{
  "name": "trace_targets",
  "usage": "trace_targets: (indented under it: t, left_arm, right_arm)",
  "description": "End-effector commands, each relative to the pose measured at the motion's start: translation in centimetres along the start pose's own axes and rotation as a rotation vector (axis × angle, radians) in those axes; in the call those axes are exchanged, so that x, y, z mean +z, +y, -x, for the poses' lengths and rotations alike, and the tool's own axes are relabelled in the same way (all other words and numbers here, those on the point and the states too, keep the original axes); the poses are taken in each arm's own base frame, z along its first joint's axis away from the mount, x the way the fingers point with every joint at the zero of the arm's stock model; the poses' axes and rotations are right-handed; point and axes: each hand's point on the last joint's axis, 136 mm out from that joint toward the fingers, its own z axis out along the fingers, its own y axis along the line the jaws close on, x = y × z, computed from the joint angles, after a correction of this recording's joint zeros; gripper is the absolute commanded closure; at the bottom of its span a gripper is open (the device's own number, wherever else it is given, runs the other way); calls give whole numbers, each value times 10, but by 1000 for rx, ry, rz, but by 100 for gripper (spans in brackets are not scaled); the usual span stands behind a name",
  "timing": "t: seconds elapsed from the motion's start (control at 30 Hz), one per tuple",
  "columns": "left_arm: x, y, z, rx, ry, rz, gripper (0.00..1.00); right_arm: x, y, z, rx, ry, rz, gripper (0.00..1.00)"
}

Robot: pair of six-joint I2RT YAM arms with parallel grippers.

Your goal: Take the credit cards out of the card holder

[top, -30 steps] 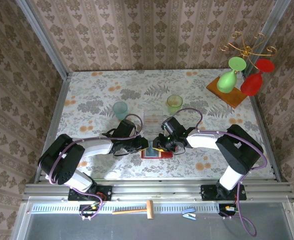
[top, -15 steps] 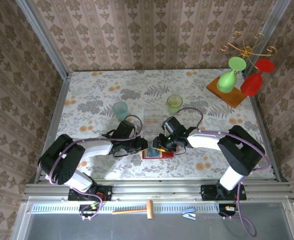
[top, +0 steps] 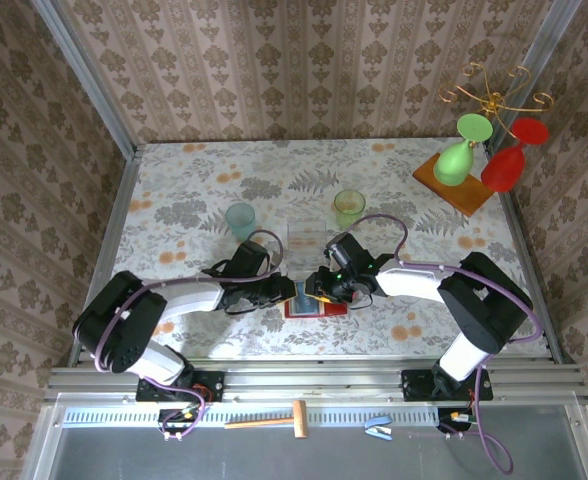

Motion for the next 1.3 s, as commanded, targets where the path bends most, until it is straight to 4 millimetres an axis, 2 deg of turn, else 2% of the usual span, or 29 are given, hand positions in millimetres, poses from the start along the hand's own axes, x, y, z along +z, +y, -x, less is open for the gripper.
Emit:
trace_targets:
  t: [0.0, 0.2, 0.43, 0.73, 0.97, 1.27]
  left_arm:
    - [-9, -17, 7, 1, -11, -30, 75]
    - [-3, -28, 2, 27, 22, -38, 75]
    - [4, -12, -2, 20, 43, 21, 75]
    - [8, 2, -9, 12, 67, 66, 75]
    - [12, 8, -10, 3, 71, 74, 75]
    - [12, 12, -10, -2, 68, 84, 76]
  right_arm:
    - [-7, 5, 2, 7, -16, 29, 64]
    - [-9, 1, 4, 14, -27, 13, 64]
    - [-12, -10, 5, 28, -37, -32, 61]
    - [-6, -5, 3, 33, -15, 6, 61]
    - [0, -1, 1, 40, 12, 35, 60]
    - [8, -10, -3, 54, 37, 18, 60]
